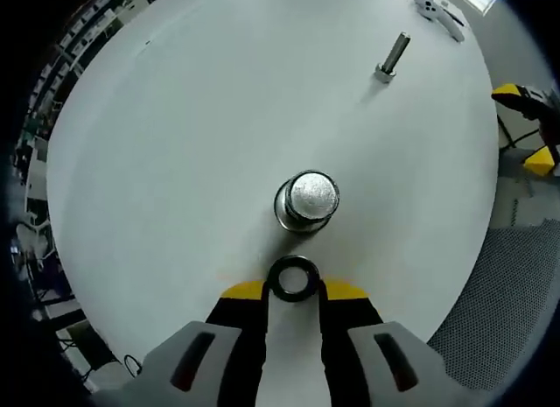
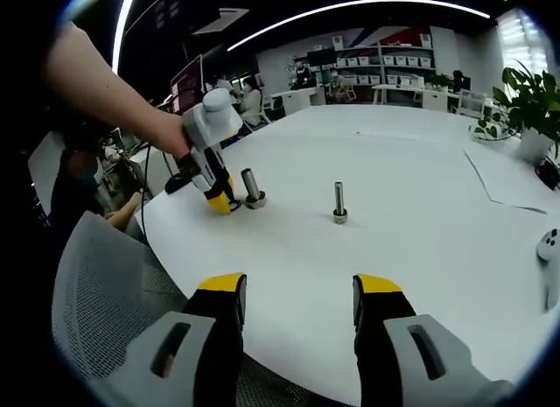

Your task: Place the washer onto the threaded stud by aligning its center hole with the stud, sliding it down to the base, and recovering from edge contact or off-axis alignment until the washer reaches the visible bottom stop.

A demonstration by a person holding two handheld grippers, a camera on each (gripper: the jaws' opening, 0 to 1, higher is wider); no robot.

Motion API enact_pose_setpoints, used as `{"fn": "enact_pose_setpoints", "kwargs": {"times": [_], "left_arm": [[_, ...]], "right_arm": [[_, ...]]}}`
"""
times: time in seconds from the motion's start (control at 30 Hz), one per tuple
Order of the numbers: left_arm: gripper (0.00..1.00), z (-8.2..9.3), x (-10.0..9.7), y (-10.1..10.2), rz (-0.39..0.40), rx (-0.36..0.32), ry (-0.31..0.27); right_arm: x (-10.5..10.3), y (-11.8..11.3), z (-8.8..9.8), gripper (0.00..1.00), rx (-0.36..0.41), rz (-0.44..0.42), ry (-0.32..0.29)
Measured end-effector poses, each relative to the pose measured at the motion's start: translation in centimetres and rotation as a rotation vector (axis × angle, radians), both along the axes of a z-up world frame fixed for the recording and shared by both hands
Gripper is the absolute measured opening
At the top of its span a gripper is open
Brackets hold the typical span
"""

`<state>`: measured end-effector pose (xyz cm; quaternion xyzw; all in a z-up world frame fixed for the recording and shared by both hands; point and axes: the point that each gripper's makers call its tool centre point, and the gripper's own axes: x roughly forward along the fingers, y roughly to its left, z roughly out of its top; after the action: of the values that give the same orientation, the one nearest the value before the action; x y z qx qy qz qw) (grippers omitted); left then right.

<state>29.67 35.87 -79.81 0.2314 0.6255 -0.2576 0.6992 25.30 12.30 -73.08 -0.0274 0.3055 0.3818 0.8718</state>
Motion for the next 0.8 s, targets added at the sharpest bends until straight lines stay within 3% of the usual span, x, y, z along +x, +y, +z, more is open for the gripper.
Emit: {"fn": "enact_pose_setpoints", "kwargs": {"times": [0.17,0.3,0.4,0.67,0.8], "left_arm": [[0.21,-0.02,-0.03,0.02,0.011,-0.001,-0.009],[0.23,-0.01,-0.05,0.0,0.06,-0.04,-0.022],[0.28,-0.07,-0.26,-0.41,0.019,-0.018,-0.016],[0.27,-0.01,-0.14,-0.33,0.056,-0.026,-0.02],[0.21,-0.02,0.14,-0.04,0.086,-0.024,-0.024]], "right_arm": [[-0.04,0.07,0.02,0.52,-0.003,0.005,-0.001],[-0.03,0.01,-0.06,0.52,-0.004,0.001,0.002],[-0.06,0.06,-0.08,0.52,-0.007,0.006,0.002],[-0.1,0.04,-0.08,0.52,-0.011,0.008,0.0],[-0.03,0.01,-0.09,0.52,-0.01,0.004,-0.001]]}}
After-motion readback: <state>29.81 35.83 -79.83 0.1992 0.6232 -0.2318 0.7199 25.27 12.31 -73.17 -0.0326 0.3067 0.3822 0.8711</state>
